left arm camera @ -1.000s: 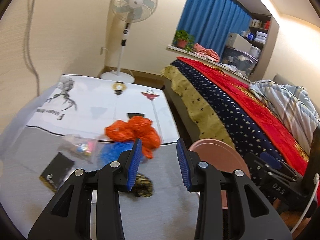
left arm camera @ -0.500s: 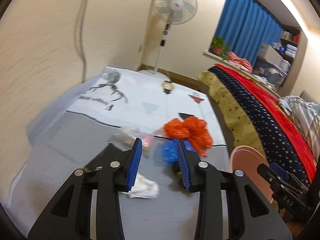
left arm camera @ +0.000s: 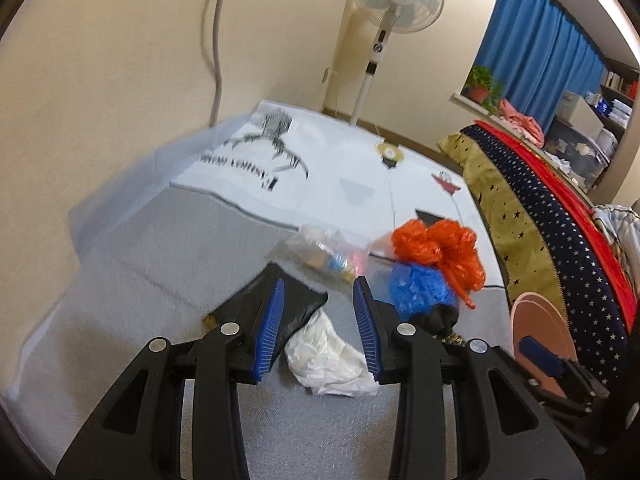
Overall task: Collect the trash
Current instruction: 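Move the right tool to the floral scrunchie while the left tool approaches the white tissue, then grasp the black-and-gold scrunchie with the right tool while the left tool grasps the white tissue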
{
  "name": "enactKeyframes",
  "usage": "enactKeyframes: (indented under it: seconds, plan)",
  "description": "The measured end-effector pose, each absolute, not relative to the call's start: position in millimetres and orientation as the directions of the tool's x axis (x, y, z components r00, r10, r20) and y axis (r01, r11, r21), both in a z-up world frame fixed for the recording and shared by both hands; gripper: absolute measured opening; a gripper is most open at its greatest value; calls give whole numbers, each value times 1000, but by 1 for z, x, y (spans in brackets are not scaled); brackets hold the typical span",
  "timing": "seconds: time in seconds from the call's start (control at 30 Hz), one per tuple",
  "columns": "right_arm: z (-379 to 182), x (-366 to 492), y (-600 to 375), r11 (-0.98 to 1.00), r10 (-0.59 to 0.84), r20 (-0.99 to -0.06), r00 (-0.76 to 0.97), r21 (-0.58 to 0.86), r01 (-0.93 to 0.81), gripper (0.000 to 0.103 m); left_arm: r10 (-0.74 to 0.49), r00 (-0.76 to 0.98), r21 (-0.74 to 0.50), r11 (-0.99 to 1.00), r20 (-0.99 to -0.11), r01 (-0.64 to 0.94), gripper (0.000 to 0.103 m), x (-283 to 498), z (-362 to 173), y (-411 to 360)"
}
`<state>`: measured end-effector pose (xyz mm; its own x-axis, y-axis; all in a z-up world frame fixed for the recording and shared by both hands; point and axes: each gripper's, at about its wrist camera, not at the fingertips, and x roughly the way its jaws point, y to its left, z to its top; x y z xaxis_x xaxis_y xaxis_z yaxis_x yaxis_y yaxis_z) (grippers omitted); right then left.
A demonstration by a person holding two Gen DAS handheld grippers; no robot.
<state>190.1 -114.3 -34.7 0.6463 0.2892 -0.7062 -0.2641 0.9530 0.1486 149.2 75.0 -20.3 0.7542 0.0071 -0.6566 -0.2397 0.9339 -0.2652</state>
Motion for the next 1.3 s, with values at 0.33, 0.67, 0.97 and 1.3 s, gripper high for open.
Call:
enactKeyframes:
  seconds: [0.33, 0.67, 0.97, 1.3]
  plan:
    - [-71, 209, -102, 954, 266, -794, 546, 133, -270, 58, -57, 617, -271, 927, -785, -260, 37, 165, -65, 68]
    - [-67, 207, -99, 939, 302, -782, 545, 145, -312, 16, -106, 598, -305, 921, -794, -242, 21, 167, -72, 65]
    - [-50, 197, -119, 946, 310, -750, 584, 180, -271, 12, -127, 636, -300, 938, -762, -172, 1, 164, -52, 52]
    - [-36, 177, -137, 951, 298, -738, 606, 176, -254, 12, -92, 599, -311, 911, -795, -272, 40, 164, -69, 64]
